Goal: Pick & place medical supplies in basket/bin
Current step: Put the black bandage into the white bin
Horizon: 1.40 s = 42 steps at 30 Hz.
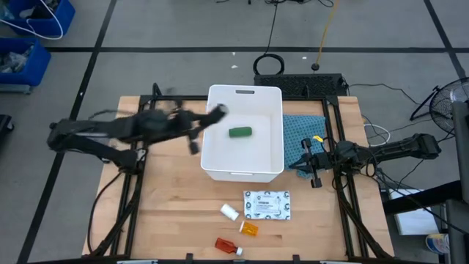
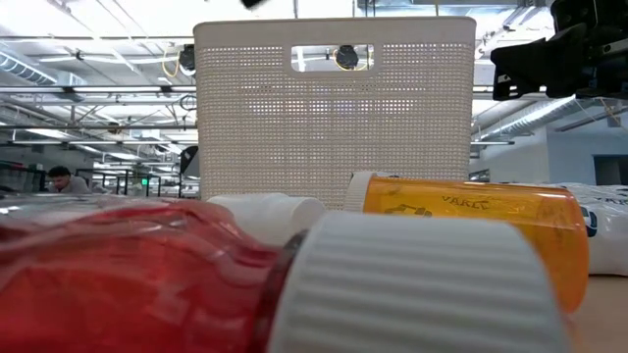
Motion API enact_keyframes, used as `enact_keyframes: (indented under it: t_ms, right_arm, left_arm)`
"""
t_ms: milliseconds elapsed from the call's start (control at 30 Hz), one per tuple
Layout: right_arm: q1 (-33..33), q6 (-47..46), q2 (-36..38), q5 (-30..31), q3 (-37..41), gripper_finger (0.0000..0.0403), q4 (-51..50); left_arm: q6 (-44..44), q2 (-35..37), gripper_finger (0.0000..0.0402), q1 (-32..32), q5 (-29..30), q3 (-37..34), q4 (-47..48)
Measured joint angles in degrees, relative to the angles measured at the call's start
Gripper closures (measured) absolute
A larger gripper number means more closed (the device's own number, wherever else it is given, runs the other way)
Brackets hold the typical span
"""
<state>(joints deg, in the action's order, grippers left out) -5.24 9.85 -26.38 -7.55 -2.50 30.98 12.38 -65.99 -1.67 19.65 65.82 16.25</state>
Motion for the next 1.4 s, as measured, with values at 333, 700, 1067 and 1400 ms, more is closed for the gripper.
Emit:
enact_keyframes:
  t_ms: [333,700,1067,1400]
  right_arm:
    - [-0.01,-0.35,0.01,0.0,0.01,0.0403,-0.25]
    - [0.0,-1.6,0.0,-0.01,0.0,0.0403,-0.77]
    - [-0.01,-2.17,-0.06,0.0,0.0,0.0403,-0.87]
    - [0.01,-2.06,-0.06,-0.01,0.0,0.0403,-0.9]
  left_arm:
    - [-0.6,-27.77,0.0305,-13.49,-20.99,17.31,11.48]
    - [-0.73,-42.04,0.0305,-13.69,-32.41,18.06,9.67]
    - [3.02,-48.99,0.0305,-10.78,-31.02,18.06,11.43]
    - [5.01,-53.72,0.0305,-10.23,-27.6,18.06,13.31]
